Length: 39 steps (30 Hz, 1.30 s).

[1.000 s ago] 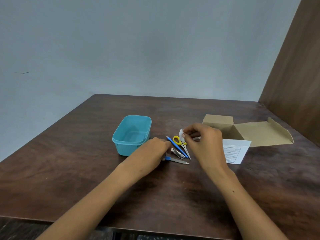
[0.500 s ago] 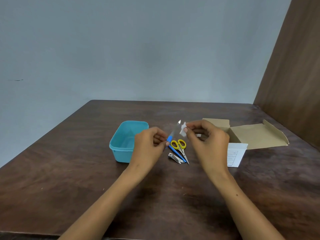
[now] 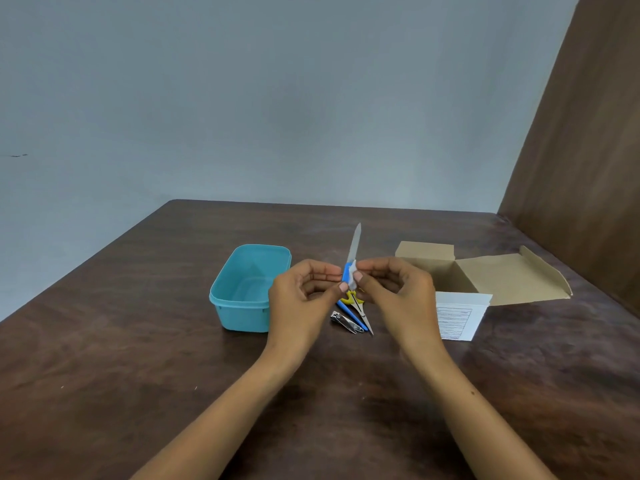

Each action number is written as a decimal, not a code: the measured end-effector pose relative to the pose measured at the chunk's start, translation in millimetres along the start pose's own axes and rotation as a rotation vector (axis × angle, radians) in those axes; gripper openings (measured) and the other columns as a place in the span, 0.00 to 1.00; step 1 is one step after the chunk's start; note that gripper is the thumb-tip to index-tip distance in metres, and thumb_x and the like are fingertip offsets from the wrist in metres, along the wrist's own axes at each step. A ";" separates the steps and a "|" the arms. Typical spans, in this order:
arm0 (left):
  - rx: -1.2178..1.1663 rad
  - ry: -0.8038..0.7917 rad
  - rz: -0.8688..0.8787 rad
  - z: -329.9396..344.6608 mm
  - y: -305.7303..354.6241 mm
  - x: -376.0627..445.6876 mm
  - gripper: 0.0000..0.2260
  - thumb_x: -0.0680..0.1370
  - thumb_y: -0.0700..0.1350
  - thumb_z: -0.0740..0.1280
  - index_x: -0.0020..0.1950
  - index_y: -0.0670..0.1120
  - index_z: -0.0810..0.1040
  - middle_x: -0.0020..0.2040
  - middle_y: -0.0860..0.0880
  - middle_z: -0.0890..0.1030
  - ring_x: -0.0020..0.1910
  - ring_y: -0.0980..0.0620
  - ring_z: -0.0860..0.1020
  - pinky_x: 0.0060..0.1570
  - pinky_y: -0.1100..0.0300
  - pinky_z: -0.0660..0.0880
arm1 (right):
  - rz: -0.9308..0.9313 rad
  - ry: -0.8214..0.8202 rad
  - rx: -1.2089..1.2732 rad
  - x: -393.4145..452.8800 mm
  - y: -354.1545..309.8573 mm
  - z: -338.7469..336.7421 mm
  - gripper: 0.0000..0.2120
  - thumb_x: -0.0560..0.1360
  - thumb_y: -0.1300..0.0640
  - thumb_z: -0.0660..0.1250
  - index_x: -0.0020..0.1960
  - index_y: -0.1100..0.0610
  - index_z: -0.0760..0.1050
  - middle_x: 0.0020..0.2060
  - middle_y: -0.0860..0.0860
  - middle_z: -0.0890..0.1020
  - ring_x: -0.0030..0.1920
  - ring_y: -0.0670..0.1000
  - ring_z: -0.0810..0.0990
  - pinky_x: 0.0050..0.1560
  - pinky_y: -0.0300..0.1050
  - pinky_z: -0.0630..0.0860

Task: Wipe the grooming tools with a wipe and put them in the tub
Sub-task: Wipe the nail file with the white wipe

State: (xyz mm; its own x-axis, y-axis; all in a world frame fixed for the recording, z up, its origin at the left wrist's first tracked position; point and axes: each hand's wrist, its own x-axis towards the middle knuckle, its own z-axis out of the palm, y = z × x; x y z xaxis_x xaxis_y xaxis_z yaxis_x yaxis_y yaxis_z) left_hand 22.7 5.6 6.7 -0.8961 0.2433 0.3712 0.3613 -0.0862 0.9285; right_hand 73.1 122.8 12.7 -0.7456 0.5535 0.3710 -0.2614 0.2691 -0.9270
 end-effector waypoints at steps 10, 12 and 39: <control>-0.019 0.054 0.045 -0.4 3.5 -3.9 0.08 0.68 0.34 0.74 0.45 0.43 0.81 0.39 0.51 0.84 0.39 0.58 0.83 0.40 0.70 0.77 | -0.002 0.002 -0.016 -2.8 -3.3 1.8 0.06 0.68 0.61 0.76 0.43 0.52 0.83 0.37 0.49 0.86 0.39 0.45 0.85 0.42 0.39 0.80; -0.037 0.081 0.038 -0.7 4.0 -2.7 0.08 0.68 0.33 0.74 0.45 0.40 0.81 0.38 0.50 0.84 0.38 0.59 0.83 0.39 0.70 0.76 | -0.006 0.011 -0.002 -1.8 -2.9 0.4 0.09 0.70 0.63 0.73 0.41 0.49 0.82 0.37 0.47 0.85 0.39 0.46 0.85 0.42 0.41 0.81; -0.126 0.019 0.050 -2.1 0.8 -2.5 0.14 0.68 0.30 0.74 0.38 0.43 0.70 0.40 0.41 0.84 0.39 0.50 0.85 0.40 0.61 0.80 | 0.011 -0.087 0.127 0.5 -15.1 -6.8 0.13 0.65 0.66 0.76 0.46 0.59 0.76 0.39 0.53 0.86 0.42 0.48 0.85 0.40 0.37 0.79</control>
State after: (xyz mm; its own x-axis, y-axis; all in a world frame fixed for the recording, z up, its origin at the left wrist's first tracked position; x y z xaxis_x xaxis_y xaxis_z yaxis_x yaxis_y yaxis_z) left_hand 24.6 2.9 6.6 -0.8829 0.2177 0.4160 0.3712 -0.2189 0.9024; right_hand 80.9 124.4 27.2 -0.7980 0.4837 0.3595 -0.3239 0.1588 -0.9327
